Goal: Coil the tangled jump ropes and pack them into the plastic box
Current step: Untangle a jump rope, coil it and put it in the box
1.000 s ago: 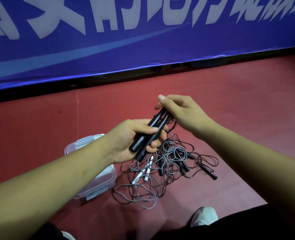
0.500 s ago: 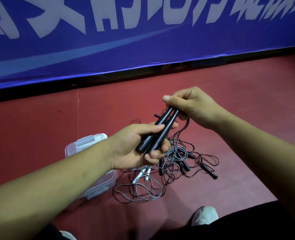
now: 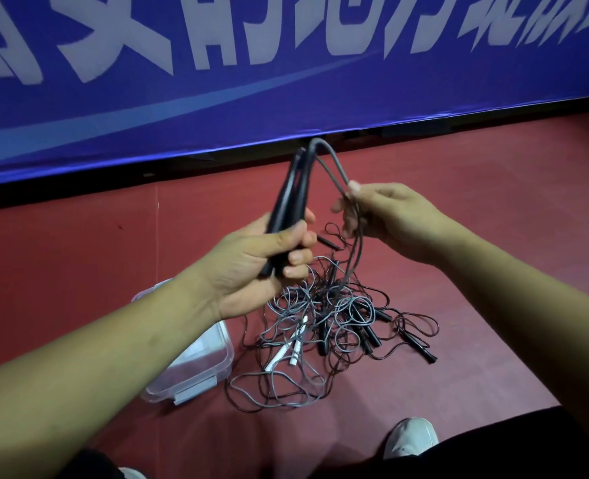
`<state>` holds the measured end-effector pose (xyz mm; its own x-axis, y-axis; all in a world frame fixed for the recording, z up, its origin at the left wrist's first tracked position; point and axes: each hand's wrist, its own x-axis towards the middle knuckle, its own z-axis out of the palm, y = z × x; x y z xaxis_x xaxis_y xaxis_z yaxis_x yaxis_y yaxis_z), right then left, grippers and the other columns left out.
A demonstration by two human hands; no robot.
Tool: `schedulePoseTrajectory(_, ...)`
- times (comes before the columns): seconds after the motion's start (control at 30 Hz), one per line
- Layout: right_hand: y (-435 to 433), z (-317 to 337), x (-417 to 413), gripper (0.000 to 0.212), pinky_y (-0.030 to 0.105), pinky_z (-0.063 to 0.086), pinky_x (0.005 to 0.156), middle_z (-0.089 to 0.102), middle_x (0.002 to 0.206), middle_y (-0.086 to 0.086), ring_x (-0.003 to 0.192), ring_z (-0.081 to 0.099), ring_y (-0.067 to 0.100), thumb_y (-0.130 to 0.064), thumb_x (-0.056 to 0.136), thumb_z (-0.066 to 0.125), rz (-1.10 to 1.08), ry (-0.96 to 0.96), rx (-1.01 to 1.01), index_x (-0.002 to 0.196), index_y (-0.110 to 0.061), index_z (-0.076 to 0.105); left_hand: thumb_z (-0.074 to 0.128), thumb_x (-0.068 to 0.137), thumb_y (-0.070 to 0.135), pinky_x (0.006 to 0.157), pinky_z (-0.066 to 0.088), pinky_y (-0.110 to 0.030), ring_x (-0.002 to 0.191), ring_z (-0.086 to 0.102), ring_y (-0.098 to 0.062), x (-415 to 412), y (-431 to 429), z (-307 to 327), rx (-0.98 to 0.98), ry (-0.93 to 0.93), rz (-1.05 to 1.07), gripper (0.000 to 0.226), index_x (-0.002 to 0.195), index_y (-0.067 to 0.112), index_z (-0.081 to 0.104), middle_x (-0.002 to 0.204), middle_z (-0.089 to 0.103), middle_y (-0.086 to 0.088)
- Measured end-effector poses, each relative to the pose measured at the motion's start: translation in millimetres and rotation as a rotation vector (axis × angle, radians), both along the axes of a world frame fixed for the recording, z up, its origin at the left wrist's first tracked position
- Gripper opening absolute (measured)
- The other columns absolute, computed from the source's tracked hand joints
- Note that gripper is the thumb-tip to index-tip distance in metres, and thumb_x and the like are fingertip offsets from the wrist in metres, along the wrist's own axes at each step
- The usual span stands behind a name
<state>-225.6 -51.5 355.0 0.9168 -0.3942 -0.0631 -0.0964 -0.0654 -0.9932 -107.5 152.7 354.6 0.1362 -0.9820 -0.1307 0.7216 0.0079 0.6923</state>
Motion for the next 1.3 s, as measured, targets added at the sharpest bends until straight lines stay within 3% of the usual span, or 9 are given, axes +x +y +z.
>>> schedulePoseTrajectory(0.2,3,-2,-4,0.018,0.039,0.045,0.074,0.057,0.066,0.004,0.065,0.059,0.020,-0.017,0.098,0.058,0.009,0.088,-0.077,0.093,-0.007,0.072,0.056,0.085,0.013,0.052,0.048,-0.019,0.058,0.057,-0.012,22,-4,18,0.051,-0.114,0.296,0.018,0.102,0.017,0.059,0.067,0.058,-0.002)
schedulePoseTrajectory(0.33,19,7,0,0.021,0.030,0.051,0.065,0.051,0.065,0.003,0.058,0.056,0.017,-0.015,0.092,0.056,0.060,0.016,0.368,0.102,0.000,0.066,0.060,0.081,0.012,0.047,0.041,-0.012,0.054,0.053,-0.007,37,-8,20,0.079,-0.129,0.462,0.020,0.101,0.013,0.058,0.067,0.059,0.000)
schedulePoseTrajectory(0.43,45,11,6,0.022,0.017,0.038,0.049,0.047,0.063,-0.002,0.049,0.045,0.007,-0.020,0.090,0.052,0.130,0.096,0.662,0.099,-0.003,0.064,0.059,0.089,0.011,0.053,0.047,-0.013,0.059,0.062,-0.009,46,-11,15,0.105,-0.043,0.584,0.006,0.095,0.010,0.059,0.071,0.063,-0.002)
schedulePoseTrajectory(0.5,60,13,11,0.022,0.020,0.040,0.053,0.047,0.062,-0.004,0.050,0.045,0.008,-0.023,0.093,0.048,0.203,0.131,0.744,0.100,-0.007,0.063,0.055,0.097,0.012,0.058,0.051,-0.016,0.066,0.068,-0.013,52,-12,12,0.125,0.041,0.664,0.010,0.089,0.008,0.060,0.071,0.065,-0.003)
schedulePoseTrajectory(0.57,71,11,15,0.023,0.027,0.042,0.061,0.048,0.064,-0.003,0.054,0.049,0.012,-0.022,0.098,0.045,0.231,0.136,0.683,0.104,-0.009,0.063,0.054,0.098,0.013,0.065,0.056,-0.023,0.077,0.071,-0.019,57,-11,9,0.110,0.099,0.714,0.013,0.088,0.006,0.060,0.078,0.065,-0.008)
schedulePoseTrajectory(0.73,85,8,19,0.030,0.020,0.026,0.046,0.045,0.063,0.003,0.049,0.035,0.011,-0.015,0.102,0.043,0.161,0.119,0.497,0.112,0.007,0.061,0.051,0.101,0.016,0.077,0.059,-0.036,0.103,0.070,-0.037,57,-11,12,0.094,0.143,0.714,0.007,0.105,0.011,0.053,0.110,0.067,-0.026)
schedulePoseTrajectory(0.9,95,2,20,0.038,0.024,0.041,0.056,0.053,0.062,0.004,0.054,0.051,0.017,-0.018,0.104,0.045,0.130,0.183,0.295,0.113,0.015,0.061,0.043,0.105,0.018,0.089,0.057,-0.041,0.103,0.071,-0.034,57,-12,18,0.047,0.149,0.684,0.036,0.138,0.004,0.045,0.114,0.071,-0.019)
schedulePoseTrajectory(1.17,116,2,26,0.034,0.025,0.019,0.049,0.032,0.059,0.001,0.051,0.020,0.013,-0.022,0.105,0.043,0.169,0.278,0.360,0.096,0.002,0.066,0.040,0.104,0.026,0.090,0.053,-0.033,0.106,0.070,-0.025,56,-11,16,0.124,0.072,0.671,0.039,0.128,0.000,0.058,0.112,0.073,-0.012)
schedulePoseTrajectory(1.3,122,5,27,0.035,0.029,0.011,0.054,0.027,0.060,-0.001,0.054,0.015,0.013,-0.026,0.105,0.043,0.212,0.346,0.325,0.097,-0.001,0.066,0.044,0.100,0.041,0.097,0.051,-0.040,0.116,0.063,-0.026,56,-10,10,0.272,-0.064,0.643,0.043,0.125,0.014,0.067,0.116,0.070,-0.010)
